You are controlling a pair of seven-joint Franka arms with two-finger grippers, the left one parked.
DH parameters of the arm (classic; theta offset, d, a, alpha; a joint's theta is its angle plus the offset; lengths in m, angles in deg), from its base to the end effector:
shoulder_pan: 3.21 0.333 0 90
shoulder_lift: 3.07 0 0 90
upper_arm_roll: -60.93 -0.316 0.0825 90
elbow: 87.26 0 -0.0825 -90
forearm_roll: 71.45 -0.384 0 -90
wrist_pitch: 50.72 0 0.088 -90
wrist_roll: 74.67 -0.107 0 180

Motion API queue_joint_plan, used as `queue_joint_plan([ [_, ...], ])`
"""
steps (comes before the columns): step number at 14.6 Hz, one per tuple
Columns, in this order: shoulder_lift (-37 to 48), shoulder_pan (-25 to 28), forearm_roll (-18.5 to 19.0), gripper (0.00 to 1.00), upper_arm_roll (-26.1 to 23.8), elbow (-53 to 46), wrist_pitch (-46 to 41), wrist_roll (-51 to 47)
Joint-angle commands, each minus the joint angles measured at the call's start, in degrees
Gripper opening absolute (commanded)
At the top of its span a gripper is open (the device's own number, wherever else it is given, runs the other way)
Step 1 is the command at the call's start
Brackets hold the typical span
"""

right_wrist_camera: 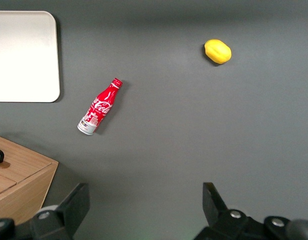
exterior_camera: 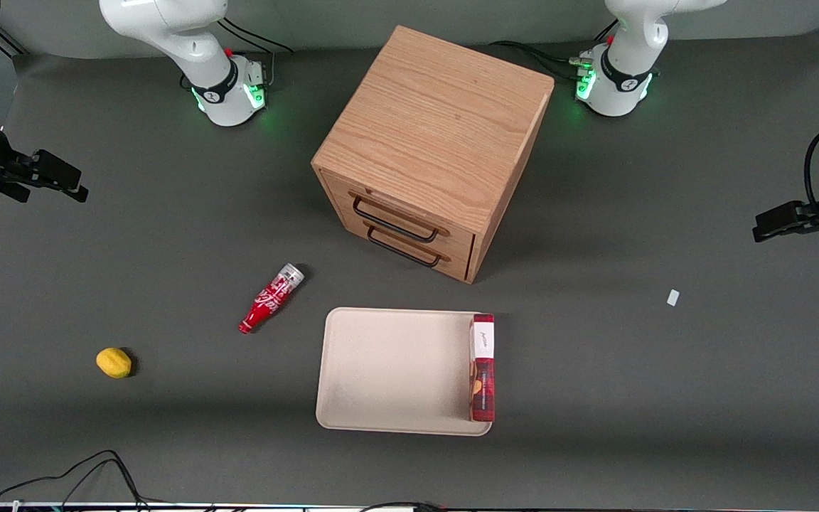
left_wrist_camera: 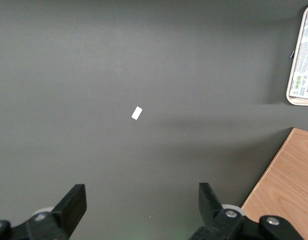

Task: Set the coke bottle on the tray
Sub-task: 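Move the right gripper over the red Coca-Cola bottle lying on the table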

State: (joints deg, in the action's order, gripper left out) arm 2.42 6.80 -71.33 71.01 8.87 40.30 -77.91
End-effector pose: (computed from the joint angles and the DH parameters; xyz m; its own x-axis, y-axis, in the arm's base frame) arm 0.5259 -0.0054 0.6264 0.9984 -0.0570 0.0043 -0.0569 -0.9983 -0.0149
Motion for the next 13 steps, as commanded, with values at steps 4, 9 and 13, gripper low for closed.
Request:
queue_joint_plan([
  [4, -1.5, 0.6, 1.2, 1.00, -0.2, -2.1, -1.4, -2.1],
  [9, -6.4, 2.6, 0.6, 1.00, -4.0, -1.6, 2.3, -18.5],
  [13, -12.1, 2.6, 1.0, 1.00, -7.4, 0.5, 8.1, -21.8],
])
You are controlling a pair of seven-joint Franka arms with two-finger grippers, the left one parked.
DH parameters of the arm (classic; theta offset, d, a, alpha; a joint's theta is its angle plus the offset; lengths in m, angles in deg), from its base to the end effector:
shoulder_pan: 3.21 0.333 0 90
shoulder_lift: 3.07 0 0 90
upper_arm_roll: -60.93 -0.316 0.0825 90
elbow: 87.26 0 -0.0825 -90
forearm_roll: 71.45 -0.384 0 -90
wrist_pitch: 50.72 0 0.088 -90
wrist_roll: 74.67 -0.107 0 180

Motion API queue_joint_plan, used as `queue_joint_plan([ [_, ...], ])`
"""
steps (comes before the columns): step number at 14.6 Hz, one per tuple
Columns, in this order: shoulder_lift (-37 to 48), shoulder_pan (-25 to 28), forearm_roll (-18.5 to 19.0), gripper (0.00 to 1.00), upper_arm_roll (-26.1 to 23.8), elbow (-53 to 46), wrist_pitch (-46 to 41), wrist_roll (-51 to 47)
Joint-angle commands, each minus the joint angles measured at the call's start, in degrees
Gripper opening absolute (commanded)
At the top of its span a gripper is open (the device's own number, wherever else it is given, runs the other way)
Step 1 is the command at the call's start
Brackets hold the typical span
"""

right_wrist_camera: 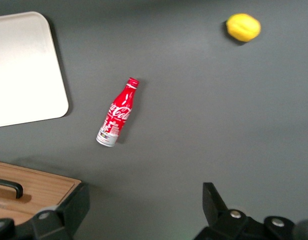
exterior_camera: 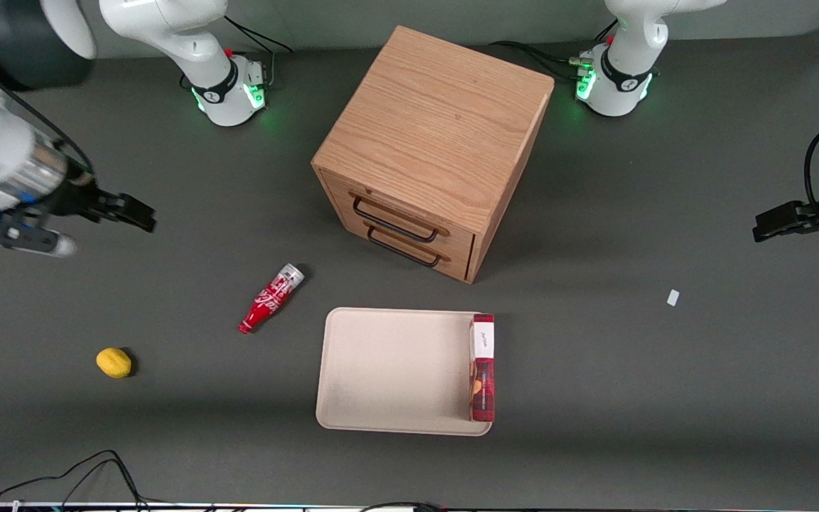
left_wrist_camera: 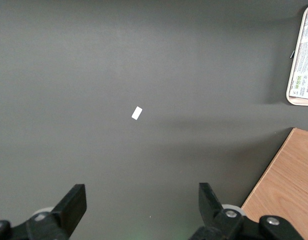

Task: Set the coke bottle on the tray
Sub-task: 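Move the right gripper over the red Coca-Cola bottle lying on the table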

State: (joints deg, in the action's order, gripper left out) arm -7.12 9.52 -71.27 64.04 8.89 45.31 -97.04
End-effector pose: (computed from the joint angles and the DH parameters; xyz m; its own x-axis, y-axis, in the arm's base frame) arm 0.5689 0.0970 0.5425 0.9732 -0.2209 -0.0645 -0.2191 -0.9751 0.0340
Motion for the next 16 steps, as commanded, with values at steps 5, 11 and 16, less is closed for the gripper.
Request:
queue_joint_plan([
  [5, -3.3, -0.1, 0.7, 1.00, -2.8, 15.2, 22.0, -15.0],
  [11, -11.5, 0.0, 1.3, 1.00, -7.3, 23.4, 37.4, -33.2],
  [16, -18.5, 1.1, 2.5, 1.00, -7.6, 25.0, 46.9, -37.7],
])
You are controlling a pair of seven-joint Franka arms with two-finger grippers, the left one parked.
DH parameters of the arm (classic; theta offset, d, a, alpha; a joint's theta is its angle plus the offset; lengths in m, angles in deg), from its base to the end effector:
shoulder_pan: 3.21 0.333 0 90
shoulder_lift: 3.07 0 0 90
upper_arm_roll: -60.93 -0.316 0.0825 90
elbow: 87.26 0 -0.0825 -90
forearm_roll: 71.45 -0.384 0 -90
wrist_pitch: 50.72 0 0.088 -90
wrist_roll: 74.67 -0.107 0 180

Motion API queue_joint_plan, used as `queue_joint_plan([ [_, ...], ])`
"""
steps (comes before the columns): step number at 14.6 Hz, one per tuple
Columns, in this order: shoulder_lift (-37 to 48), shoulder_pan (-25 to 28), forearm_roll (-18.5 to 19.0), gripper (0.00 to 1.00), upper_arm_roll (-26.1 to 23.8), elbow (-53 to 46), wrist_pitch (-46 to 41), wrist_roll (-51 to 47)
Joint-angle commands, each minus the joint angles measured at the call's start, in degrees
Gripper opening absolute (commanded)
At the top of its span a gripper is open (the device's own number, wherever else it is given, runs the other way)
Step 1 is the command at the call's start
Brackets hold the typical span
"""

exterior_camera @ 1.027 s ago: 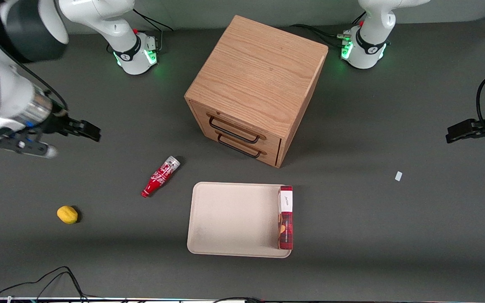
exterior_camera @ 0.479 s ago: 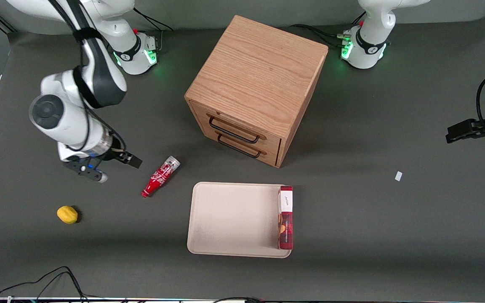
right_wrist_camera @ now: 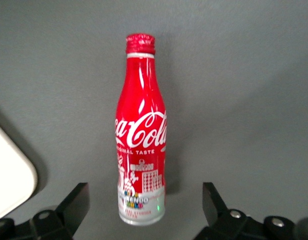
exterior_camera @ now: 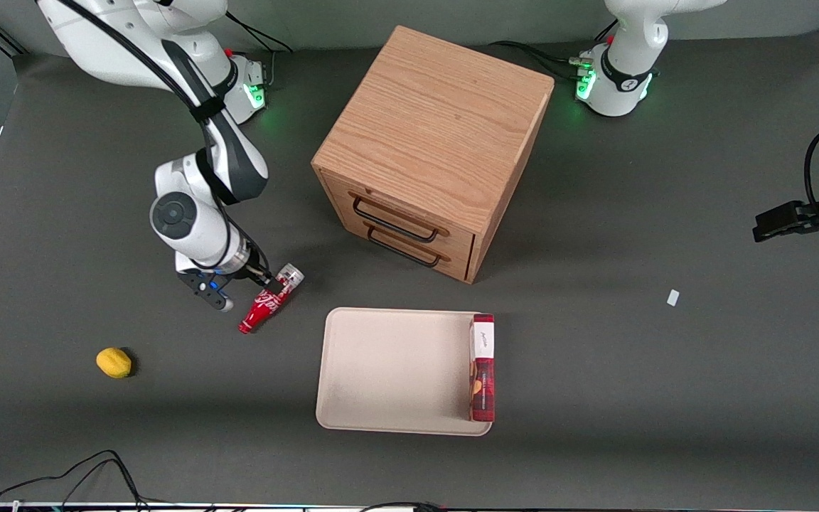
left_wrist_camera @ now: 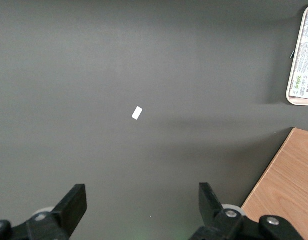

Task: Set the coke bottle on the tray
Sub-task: 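Lower the right gripper and close it around the bottle's body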

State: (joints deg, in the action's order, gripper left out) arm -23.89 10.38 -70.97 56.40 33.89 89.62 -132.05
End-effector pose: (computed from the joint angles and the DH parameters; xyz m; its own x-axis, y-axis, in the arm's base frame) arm 0.5475 0.1788 0.2386 0.7748 -0.6312 -0.0340 -0.6313 -0.7755 0.0106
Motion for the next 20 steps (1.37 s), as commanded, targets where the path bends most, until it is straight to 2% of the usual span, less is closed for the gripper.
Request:
queue_joint_plan([
  [1, -2.7, 0.2, 2.4, 1.00, 0.1, 0.0, 3.8, -2.7],
  [12, -7.6, -0.3, 4.2, 1.00, 0.7, 0.0, 11.6, -2.7],
  [13, -7.6, -0.4, 4.5, 0.94, 0.7, 0.0, 11.6, -2.7],
  [14, -7.6, -0.4, 4.5, 0.82, 0.7, 0.0, 11.6, -2.7],
  [16, -7.6, -0.4, 4.5, 0.49, 0.7, 0.0, 11.6, -2.6],
  [17, -7.6, -0.5, 4.6, 0.35, 0.7, -0.1, 11.6, -2.6],
  [20, -7.7, -0.5, 4.6, 0.11, 0.7, -0.2, 11.6, -2.6],
])
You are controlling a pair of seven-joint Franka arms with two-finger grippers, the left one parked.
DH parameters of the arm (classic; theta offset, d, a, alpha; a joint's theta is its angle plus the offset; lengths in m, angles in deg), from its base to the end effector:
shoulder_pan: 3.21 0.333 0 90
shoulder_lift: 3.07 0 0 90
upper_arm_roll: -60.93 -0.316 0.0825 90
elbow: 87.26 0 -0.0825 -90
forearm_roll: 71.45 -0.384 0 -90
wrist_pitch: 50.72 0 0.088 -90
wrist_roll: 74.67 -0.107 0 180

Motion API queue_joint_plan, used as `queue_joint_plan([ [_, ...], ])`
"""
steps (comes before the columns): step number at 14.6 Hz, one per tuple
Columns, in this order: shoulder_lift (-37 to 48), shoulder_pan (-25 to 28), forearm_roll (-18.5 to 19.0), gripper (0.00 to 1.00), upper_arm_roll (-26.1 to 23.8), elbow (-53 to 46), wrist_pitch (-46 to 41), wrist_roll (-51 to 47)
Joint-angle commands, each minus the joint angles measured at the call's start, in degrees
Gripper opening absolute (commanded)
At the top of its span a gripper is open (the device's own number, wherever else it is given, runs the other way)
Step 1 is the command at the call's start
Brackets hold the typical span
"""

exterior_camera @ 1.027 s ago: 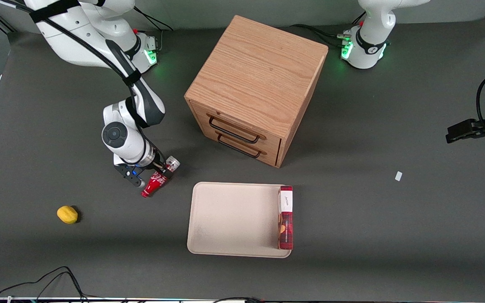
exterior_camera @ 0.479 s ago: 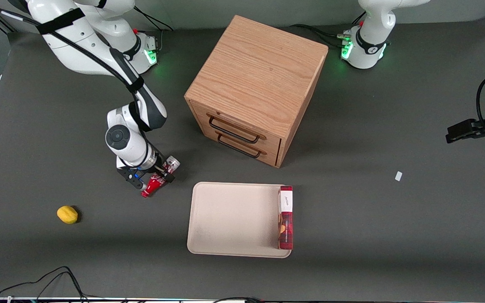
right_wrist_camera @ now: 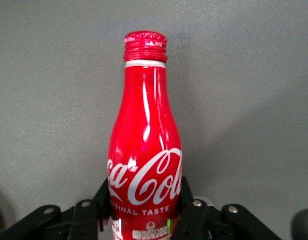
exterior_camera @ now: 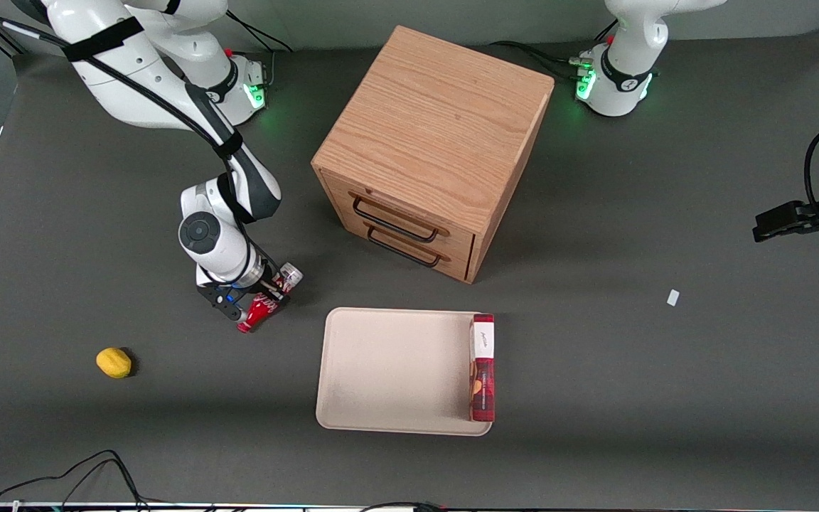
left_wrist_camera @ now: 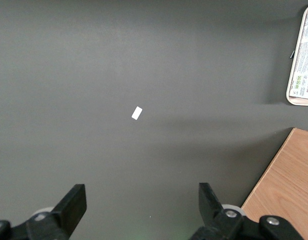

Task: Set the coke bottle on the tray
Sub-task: 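Lower the right gripper and close it around the bottle's body, then lift the bottle and carry it over the cream tray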

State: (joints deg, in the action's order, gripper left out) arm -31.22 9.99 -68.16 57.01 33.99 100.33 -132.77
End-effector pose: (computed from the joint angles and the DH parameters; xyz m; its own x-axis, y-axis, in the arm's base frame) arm 0.5533 0.1722 0.1804 0.7812 -0.6242 0.0137 -0.6237 -0.7812 -0.0276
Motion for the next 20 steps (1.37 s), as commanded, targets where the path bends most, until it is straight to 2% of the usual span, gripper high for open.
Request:
queue_joint_plan([
  [1, -0.3, -0.1, 1.8, 0.02, 0.1, -0.3, 0.9, -1.8],
  [6, 0.8, -0.1, 1.8, 0.00, 0.1, -0.5, 0.2, -1.0],
  [8, 2.8, -0.2, 1.9, 0.00, 0.1, -0.9, -2.7, -0.5],
  [11, 6.8, -0.2, 2.9, 0.00, 0.1, -3.1, -11.3, 1.2],
  [15, 12.1, -1.1, 2.8, 0.00, 0.4, -7.5, -20.3, 9.9],
  [17, 13.0, -1.3, 2.7, 0.00, 0.4, -13.5, -27.9, 15.8],
  [20, 12.4, -1.0, 2.2, 0.00, -0.3, -26.5, -42.2, 17.4],
])
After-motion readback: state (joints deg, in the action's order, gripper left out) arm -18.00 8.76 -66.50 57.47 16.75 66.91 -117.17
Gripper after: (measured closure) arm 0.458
